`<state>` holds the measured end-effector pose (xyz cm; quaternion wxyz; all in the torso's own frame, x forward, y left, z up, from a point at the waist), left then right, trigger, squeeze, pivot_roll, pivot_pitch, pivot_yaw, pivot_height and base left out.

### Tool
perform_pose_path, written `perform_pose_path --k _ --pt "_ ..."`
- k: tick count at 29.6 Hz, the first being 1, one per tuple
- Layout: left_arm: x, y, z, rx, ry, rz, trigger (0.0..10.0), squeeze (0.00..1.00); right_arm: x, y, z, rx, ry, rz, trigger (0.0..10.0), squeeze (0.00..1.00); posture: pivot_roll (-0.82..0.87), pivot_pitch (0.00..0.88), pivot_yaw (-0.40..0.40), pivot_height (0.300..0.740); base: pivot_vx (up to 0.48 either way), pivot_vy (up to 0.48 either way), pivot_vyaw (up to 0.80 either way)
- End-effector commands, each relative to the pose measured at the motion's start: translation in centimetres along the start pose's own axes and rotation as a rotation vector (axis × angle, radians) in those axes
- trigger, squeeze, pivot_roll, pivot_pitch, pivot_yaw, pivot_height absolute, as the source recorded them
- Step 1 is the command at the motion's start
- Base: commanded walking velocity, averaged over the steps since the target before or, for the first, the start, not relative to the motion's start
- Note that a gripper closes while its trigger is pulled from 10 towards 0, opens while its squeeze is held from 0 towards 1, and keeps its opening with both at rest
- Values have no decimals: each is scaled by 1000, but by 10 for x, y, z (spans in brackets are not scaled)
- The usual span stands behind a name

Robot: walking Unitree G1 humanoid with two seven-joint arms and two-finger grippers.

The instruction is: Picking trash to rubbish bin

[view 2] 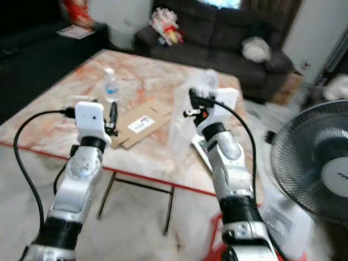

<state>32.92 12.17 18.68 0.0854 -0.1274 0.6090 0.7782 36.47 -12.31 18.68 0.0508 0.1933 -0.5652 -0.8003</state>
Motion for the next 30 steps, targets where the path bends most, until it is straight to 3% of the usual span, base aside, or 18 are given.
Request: perform_pose_path --k 1,11,18,30 --pt "-4 6 -1 -1 20 -28 10000 0 2 -1 -7 15 -33 -4 10000 0 4 0 -130 740 -296 0 0" --pt "-6 9 -1 3 29 -42 10000 0 -2 -2 -5 7 -31 -14 10000 0 2 0 -133 740 -168 0 0" --pt "-3 5 0 -2 30 -29 10000 0 4 -11 -21 -14 -102 19 10000 0 -1 3 -133 740 0 0 0" --pt "-2 4 -5 3 10 -29 10000 0 9 -18 -29 -22 -129 49 10000 0 -7 0 -127 740 0 0 0"
Point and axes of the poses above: a point about 5 cm out from each wrist's last joint towards the gripper, its own x axis pointing back from the gripper into the wrist, its own y axis along the axis of the wrist's last joint, z = x × y, the point moved 1 cm from there along -x, pointing out of the wrist towards the gripper, and after that the axes turned 7 degrees about -x, right-handed, at the moved point
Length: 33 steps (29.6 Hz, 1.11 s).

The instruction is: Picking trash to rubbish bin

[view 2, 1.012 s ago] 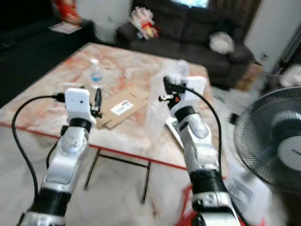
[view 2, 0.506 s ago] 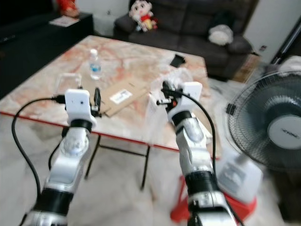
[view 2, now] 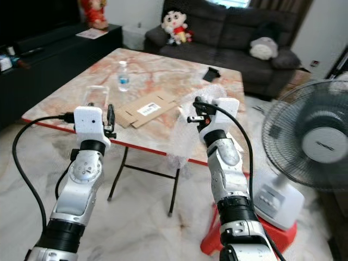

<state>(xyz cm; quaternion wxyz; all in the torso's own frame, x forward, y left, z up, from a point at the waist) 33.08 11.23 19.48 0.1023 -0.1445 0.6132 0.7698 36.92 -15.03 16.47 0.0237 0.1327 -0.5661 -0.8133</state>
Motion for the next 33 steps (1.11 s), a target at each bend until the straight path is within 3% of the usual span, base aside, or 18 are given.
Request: perform_pose_path --k 1,10,19,21,22,27,31,33 --pt "2 -5 2 -16 -2 20 10000 0 1 -9 1 -11 -2 33 10000 0 -9 0 -124 740 0 0 0" --pt "6 -15 3 -36 -9 54 10000 0 8 -18 -17 -26 -58 80 10000 0 -8 3 -135 740 0 0 0" --pt "21 -43 1 -43 -19 151 10000 0 24 -41 -44 -41 -129 178 10000 0 -12 24 -150 740 0 0 0" --pt "32 -65 -1 -46 -31 224 10000 0 37 -53 -63 -42 -187 240 10000 0 -14 30 -150 740 0 0 0" --pt "32 -65 -1 -46 -31 224 10000 0 37 -53 -63 -42 -187 240 10000 0 -14 30 -150 740 0 0 0" --pt "57 -100 -2 -89 -71 349 10000 0 74 -78 -97 12 -315 388 10000 0 -20 40 -156 740 0 0 0" --pt "66 -114 -3 -93 -93 406 10000 0 85 -87 -103 12 -336 444 10000 0 -20 41 -158 740 0 0 0" --pt "78 -132 -6 -106 -125 474 10000 0 98 -98 -109 29 -359 508 10000 0 -21 45 -159 740 0 0 0"
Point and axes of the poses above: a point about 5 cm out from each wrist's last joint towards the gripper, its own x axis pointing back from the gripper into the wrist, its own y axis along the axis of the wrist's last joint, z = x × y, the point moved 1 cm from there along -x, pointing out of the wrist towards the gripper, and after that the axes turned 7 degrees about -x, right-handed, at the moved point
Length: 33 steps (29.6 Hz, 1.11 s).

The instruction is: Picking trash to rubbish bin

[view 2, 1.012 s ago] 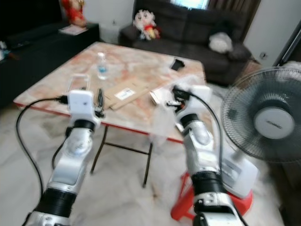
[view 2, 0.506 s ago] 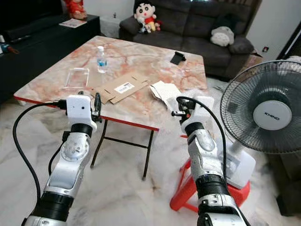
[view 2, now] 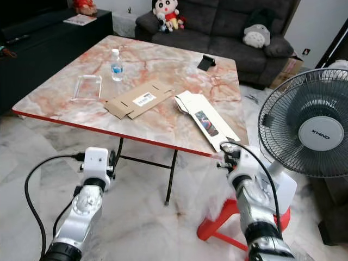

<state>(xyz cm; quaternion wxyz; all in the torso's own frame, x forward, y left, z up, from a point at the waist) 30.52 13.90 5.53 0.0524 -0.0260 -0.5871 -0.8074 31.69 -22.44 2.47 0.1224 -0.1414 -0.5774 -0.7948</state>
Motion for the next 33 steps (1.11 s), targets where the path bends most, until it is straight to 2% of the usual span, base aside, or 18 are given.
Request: perform_pose_path --k 1,5,6,8,10,13,15,16,19,20,23,33 --pt "3 -13 -8 -21 -39 37 10000 0 4 -7 -13 27 -41 37 10000 0 -22 45 -160 740 0 0 0" --pt "14 -43 -14 -26 -75 145 10000 0 14 -27 -27 30 -104 115 10000 0 -16 50 -163 740 0 0 0" --pt "24 -63 -18 -30 -93 220 10000 0 21 -39 -36 24 -146 158 10000 0 -16 51 -161 740 0 0 0" --pt "28 -69 -19 -31 -98 243 10000 0 23 -42 -38 14 -157 168 10000 0 -16 51 -161 740 0 0 0" --pt "39 -85 -23 -28 -111 303 10000 0 30 -55 -44 33 -183 217 10000 0 -13 37 -155 740 0 0 0" --pt "44 -92 -25 -30 -118 332 10000 0 34 -61 -47 46 -194 244 10000 0 -9 35 -153 740 0 0 0" --pt "53 -105 -26 -11 -120 390 10000 0 40 -72 -50 91 -195 298 10000 0 -2 24 -146 740 0 0 0" --pt "53 -105 -26 -11 -120 390 10000 0 40 -72 -50 91 -195 298 10000 0 -2 24 -146 740 0 0 0" --pt "67 -125 -23 7 -111 492 10000 0 49 -82 -58 187 -236 359 10000 0 7 5 -147 740 0 0 438" --pt "67 -125 -23 7 -111 492 10000 0 49 -82 -58 187 -236 359 10000 0 7 5 -147 740 0 0 800" --pt "81 -139 -20 -12 -119 556 10000 0 54 -87 -63 191 -269 371 10000 0 12 0 -144 740 0 0 800" --pt "97 -151 -19 2 -106 613 10000 0 57 -94 -62 166 -268 377 10000 0 11 17 -151 740 0 0 800"
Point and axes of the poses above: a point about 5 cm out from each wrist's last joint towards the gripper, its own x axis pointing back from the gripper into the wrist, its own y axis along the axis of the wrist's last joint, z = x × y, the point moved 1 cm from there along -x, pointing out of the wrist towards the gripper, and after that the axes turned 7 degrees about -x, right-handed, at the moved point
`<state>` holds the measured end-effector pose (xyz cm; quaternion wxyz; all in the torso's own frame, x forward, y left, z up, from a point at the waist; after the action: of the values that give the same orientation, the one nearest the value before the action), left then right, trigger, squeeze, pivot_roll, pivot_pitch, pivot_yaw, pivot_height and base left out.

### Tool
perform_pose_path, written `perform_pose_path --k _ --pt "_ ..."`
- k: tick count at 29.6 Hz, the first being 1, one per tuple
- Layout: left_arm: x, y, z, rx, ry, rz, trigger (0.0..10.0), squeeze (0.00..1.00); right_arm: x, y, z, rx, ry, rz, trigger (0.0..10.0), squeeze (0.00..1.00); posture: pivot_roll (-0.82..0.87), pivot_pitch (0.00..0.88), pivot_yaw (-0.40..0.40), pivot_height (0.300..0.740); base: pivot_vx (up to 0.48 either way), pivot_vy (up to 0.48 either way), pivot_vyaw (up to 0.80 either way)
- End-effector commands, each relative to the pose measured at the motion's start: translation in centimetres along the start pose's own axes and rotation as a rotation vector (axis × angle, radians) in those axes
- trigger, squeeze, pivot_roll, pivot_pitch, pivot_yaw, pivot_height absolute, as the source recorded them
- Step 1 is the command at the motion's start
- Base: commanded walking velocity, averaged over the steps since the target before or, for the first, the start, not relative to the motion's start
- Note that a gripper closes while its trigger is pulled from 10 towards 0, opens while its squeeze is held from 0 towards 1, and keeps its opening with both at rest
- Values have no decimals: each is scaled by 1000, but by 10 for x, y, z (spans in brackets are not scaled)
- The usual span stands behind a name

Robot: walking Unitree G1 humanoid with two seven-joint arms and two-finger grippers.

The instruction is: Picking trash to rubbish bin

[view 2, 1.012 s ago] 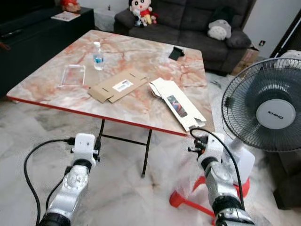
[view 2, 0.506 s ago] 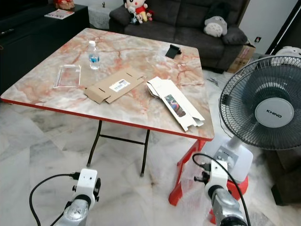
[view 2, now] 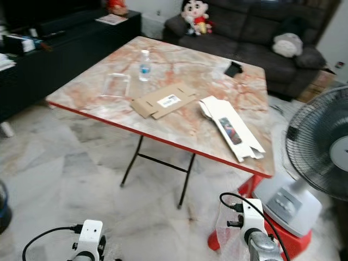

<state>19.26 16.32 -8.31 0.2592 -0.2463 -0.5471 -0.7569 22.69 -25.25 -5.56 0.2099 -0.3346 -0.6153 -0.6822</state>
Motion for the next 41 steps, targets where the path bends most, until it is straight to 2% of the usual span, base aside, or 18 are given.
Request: perform_pose_path --k 1,6,12,20,41 --pt "0 1 -2 25 2 -3 10000 0 1 -1 -5 -4 -17 -2 10000 0 11 22 -154 740 0 0 800" --pt "-1 6 -2 38 16 -28 10000 0 1 0 -5 -10 -13 -5 10000 0 13 30 -159 740 0 0 800" --pt "-4 20 4 46 60 -95 10000 0 0 4 -2 -20 -2 -16 10000 0 18 39 -156 740 0 0 800" --pt "-6 43 14 -8 131 -215 10000 0 -1 4 4 -29 19 -22 10000 0 23 51 -160 740 0 0 796" --pt "-10 61 10 -20 126 -260 10000 0 -4 19 14 -40 57 -70 10000 0 28 70 -156 740 0 0 748"
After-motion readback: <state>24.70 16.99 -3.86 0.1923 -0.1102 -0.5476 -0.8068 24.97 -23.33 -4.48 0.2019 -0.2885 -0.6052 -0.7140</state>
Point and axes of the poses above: a point about 5 cm out from each wrist's last joint towards the gripper, its own x axis pointing back from the gripper into the wrist, its own y axis along the axis of the wrist's last joint, z = x × y, the point moved 1 cm from there along -x, pointing out of the wrist towards the gripper, and after that the axes turned 7 degrees about -x, right-handed, at the moved point
